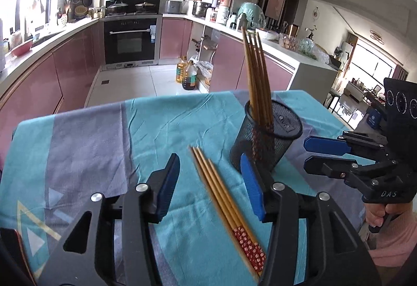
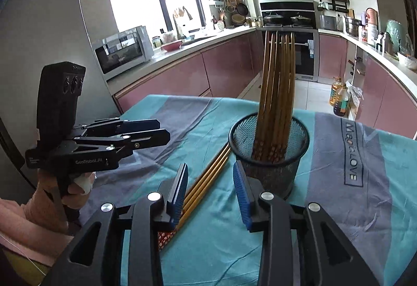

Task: Organize utensils
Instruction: 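Withdraw both tools from the cup back over the remaining chopsticks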

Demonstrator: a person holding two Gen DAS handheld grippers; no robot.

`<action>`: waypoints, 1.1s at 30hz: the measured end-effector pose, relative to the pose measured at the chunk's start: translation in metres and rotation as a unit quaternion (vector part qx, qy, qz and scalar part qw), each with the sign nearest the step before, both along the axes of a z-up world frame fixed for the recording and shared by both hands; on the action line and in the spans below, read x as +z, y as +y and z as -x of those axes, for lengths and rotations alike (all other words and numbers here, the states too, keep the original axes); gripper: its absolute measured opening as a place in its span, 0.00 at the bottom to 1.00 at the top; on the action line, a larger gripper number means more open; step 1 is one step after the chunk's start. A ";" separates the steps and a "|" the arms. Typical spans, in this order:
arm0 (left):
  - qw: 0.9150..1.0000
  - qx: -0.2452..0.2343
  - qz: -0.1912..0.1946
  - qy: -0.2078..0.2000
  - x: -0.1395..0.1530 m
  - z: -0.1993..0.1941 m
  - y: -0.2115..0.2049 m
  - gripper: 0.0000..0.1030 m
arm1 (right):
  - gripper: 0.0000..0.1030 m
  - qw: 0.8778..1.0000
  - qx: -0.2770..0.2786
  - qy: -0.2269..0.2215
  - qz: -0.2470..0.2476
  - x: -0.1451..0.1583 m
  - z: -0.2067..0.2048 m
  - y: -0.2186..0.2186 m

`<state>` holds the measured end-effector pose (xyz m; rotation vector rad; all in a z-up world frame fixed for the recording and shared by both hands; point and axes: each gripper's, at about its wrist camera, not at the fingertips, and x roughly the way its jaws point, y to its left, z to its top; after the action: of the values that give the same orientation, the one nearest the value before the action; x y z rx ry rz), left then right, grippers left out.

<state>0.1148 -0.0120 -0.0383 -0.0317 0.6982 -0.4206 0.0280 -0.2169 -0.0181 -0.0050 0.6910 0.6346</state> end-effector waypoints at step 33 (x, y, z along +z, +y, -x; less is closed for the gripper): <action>0.995 -0.002 -0.043 0.087 -0.076 -0.009 -0.009 0.47 | 0.33 0.995 -0.013 0.079 0.068 -0.076 -0.013 0.053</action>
<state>0.1235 -0.0214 -0.1143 0.0146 0.8871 -0.3949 0.0408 -0.1640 -0.0937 -0.0718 0.8840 0.5663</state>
